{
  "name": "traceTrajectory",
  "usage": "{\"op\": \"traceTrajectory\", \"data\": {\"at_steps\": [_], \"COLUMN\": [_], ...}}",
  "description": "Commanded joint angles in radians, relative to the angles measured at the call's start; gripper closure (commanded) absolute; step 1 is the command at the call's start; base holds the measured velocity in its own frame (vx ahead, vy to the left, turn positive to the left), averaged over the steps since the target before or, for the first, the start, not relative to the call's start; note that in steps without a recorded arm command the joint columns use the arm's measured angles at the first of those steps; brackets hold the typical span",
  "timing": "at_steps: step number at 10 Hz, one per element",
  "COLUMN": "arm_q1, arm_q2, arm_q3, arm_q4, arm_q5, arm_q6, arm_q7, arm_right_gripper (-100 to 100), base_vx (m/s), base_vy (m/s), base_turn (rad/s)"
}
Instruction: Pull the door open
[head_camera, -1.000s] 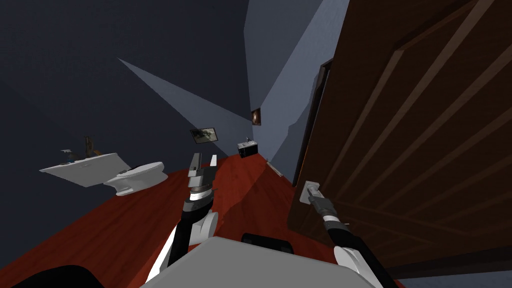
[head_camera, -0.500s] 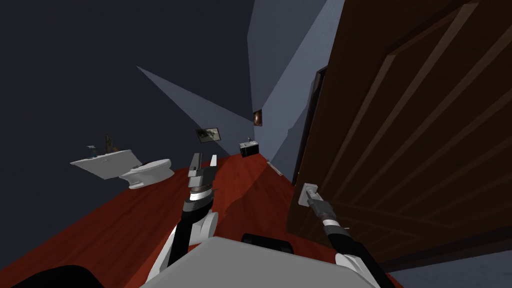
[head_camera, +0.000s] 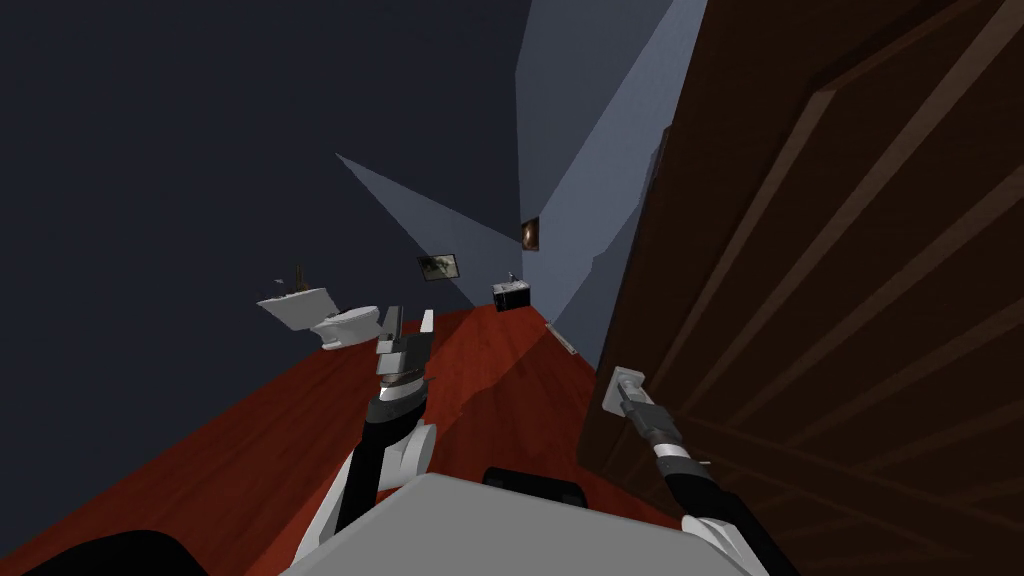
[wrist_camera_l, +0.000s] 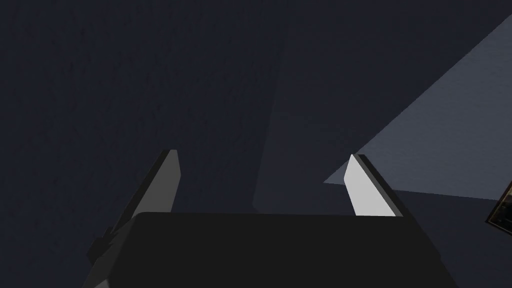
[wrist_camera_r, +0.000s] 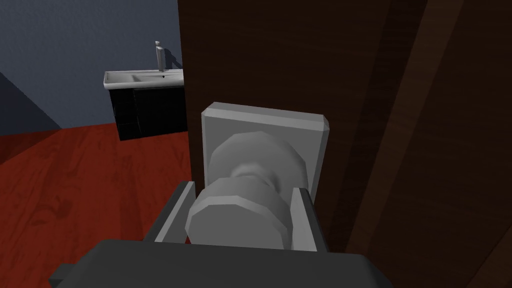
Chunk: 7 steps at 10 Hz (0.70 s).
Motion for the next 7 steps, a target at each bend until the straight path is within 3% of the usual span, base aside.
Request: {"op": "traceTrajectory", "data": {"at_steps": [1,4,7], "arm_q1": [0.004,0.018,0.026], "arm_q2": [-0.013,-0.049,-0.068], "arm_q3": [0.012,0.022,0.027], "arm_q4": [-0.003,-0.002,-0.002], "arm_q5": [0.001,0.0,-0.002], "arm_q6": [-0.009,-0.036,-0.051], "arm_q7": [-0.015,-0.047,-0.064], "arm_right_gripper": [100,100,100], "base_vx": [-0.095,-0.157,-0.217], "base_vy": [-0.028,-0.002,0.01], "base_turn": [0.287,0.18,-0.016]}}
